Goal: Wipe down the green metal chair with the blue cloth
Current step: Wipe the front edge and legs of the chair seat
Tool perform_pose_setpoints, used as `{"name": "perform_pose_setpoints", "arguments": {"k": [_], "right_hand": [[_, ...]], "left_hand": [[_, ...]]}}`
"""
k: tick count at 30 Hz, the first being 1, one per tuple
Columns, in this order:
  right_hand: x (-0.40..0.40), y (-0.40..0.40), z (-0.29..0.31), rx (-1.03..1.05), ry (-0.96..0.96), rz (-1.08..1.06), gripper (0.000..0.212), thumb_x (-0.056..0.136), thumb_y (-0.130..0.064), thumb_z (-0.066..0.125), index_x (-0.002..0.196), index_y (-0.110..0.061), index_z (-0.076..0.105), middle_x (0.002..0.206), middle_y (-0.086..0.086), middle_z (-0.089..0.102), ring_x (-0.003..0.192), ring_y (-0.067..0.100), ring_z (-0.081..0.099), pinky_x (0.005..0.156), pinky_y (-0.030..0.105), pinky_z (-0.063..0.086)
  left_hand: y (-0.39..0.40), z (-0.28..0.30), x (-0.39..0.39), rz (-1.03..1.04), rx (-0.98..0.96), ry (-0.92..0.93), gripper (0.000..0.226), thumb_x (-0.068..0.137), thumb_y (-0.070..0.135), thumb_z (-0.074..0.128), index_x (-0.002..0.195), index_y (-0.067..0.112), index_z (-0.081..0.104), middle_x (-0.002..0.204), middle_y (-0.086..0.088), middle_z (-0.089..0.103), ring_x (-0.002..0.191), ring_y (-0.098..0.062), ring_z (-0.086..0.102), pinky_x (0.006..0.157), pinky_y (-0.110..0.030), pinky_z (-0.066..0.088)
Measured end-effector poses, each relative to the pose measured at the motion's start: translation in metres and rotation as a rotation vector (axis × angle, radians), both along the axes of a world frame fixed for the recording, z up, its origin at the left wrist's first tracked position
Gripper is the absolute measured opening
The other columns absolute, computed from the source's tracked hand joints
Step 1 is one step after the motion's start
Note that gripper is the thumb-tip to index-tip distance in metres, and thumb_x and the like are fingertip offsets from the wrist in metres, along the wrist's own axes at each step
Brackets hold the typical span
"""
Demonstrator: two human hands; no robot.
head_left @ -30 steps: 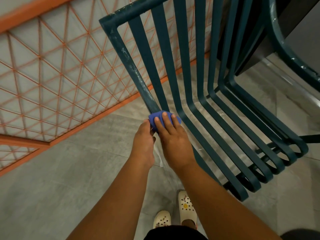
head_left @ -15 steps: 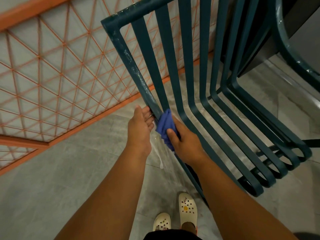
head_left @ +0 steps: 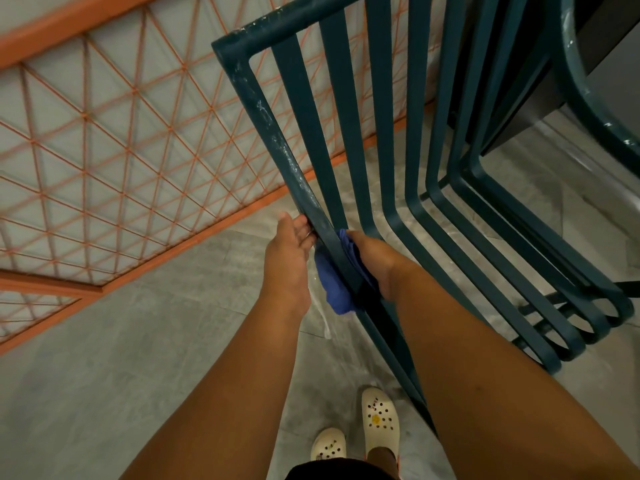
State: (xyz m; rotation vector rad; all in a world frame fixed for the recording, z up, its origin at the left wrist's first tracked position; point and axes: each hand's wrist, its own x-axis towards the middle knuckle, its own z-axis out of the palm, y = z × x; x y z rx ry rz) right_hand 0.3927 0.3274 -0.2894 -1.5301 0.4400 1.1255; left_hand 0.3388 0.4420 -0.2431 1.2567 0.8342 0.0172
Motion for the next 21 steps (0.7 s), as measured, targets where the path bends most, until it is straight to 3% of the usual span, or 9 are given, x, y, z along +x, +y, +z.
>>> {"name": "perform_pose_setpoints", "arguments": {"k": [3, 6, 8, 9, 10, 12, 15, 17, 21], "right_hand": [[-0.004, 0.017, 0.007, 0.000, -0.288, -0.043, 0.038, 0.098, -0.045, 0.039, 0.101, -0.017, 0.065, 0.101, 0.006, 0.069, 0.092, 0.019, 0.064, 0.089, 0.037, 0.049], [-0.032, 0.020, 0.008, -0.184, -0.779, 0.106, 0.031, 0.101, -0.033, 0.040, 0.129, -0.025, 0.049, 0.111, -0.006, 0.062, 0.095, 0.005, 0.060, 0.084, 0.029, 0.047], [-0.056, 0.018, 0.000, -0.380, -1.029, 0.217, 0.050, 0.099, -0.022, 0.044, 0.148, -0.022, 0.031, 0.140, 0.002, 0.050, 0.124, 0.017, 0.051, 0.101, 0.036, 0.045], [-0.065, 0.018, -0.002, -0.455, -1.111, 0.262, 0.057, 0.099, -0.017, 0.046, 0.151, -0.021, 0.024, 0.151, 0.006, 0.039, 0.137, 0.023, 0.038, 0.109, 0.041, 0.038], [-0.073, 0.019, -0.002, -0.480, -1.161, 0.302, 0.062, 0.098, -0.013, 0.047, 0.152, -0.022, 0.018, 0.157, 0.007, 0.028, 0.145, 0.025, 0.024, 0.115, 0.045, 0.030], [-0.085, 0.017, -0.002, -0.330, -1.167, 0.303, 0.066, 0.098, -0.011, 0.047, 0.152, -0.024, 0.011, 0.159, 0.004, 0.019, 0.148, 0.019, 0.010, 0.119, 0.045, 0.021], [-0.088, -0.003, 0.008, 0.000, -0.981, 0.009, 0.064, 0.094, -0.017, 0.047, 0.151, -0.024, 0.020, 0.155, -0.003, 0.031, 0.141, 0.006, 0.028, 0.114, 0.028, 0.031], [-0.088, -0.019, 0.004, -0.096, -0.986, -0.089, 0.059, 0.093, -0.020, 0.045, 0.149, -0.022, 0.026, 0.155, -0.005, 0.030, 0.140, 0.001, 0.027, 0.113, 0.018, 0.027], [-0.099, -0.030, -0.017, -0.503, -1.065, 0.095, 0.052, 0.097, -0.032, 0.037, 0.148, -0.021, 0.030, 0.155, 0.001, 0.030, 0.143, 0.014, 0.024, 0.116, 0.042, 0.028]], "left_hand": [[-0.001, 0.004, -0.002, -0.028, -0.035, -0.018, 0.042, 0.101, 0.043, 0.026, 0.106, 0.022, 0.062, 0.100, 0.011, 0.067, 0.104, -0.007, 0.060, 0.103, -0.027, 0.035], [-0.004, 0.001, -0.009, -0.053, -0.035, 0.006, 0.027, 0.100, 0.040, 0.035, 0.100, 0.031, 0.060, 0.091, 0.022, 0.065, 0.103, 0.001, 0.059, 0.094, -0.023, 0.041], [-0.007, -0.004, -0.017, -0.025, 0.043, 0.043, 0.018, 0.094, 0.044, 0.048, 0.103, 0.034, 0.059, 0.102, 0.019, 0.064, 0.103, 0.000, 0.059, 0.095, -0.026, 0.046], [-0.008, -0.008, -0.022, -0.020, 0.082, 0.053, 0.030, 0.087, 0.051, 0.057, 0.111, 0.033, 0.056, 0.115, 0.012, 0.059, 0.110, -0.007, 0.057, 0.098, -0.033, 0.046], [-0.008, -0.011, -0.025, -0.027, 0.091, 0.056, 0.050, 0.077, 0.058, 0.064, 0.118, 0.032, 0.053, 0.124, 0.005, 0.055, 0.114, -0.014, 0.056, 0.098, -0.039, 0.047], [-0.011, -0.012, -0.028, -0.055, 0.004, 0.058, 0.074, 0.062, 0.062, 0.075, 0.122, 0.027, 0.049, 0.122, 0.000, 0.060, 0.109, -0.019, 0.061, 0.093, -0.041, 0.052], [-0.010, -0.020, -0.026, -0.089, -0.074, 0.087, 0.077, 0.055, 0.048, 0.085, 0.120, 0.021, 0.053, 0.113, -0.003, 0.068, 0.102, -0.023, 0.067, 0.089, -0.047, 0.054], [-0.008, -0.025, -0.024, -0.103, 0.079, 0.127, 0.059, 0.066, 0.031, 0.084, 0.116, 0.019, 0.054, 0.111, 0.001, 0.066, 0.101, -0.022, 0.064, 0.086, -0.045, 0.054], [0.000, -0.023, -0.015, -0.091, 0.541, 0.036, 0.049, 0.074, 0.020, 0.079, 0.111, 0.025, 0.048, 0.104, 0.011, 0.055, 0.094, -0.011, 0.057, 0.076, -0.023, 0.047]]}}
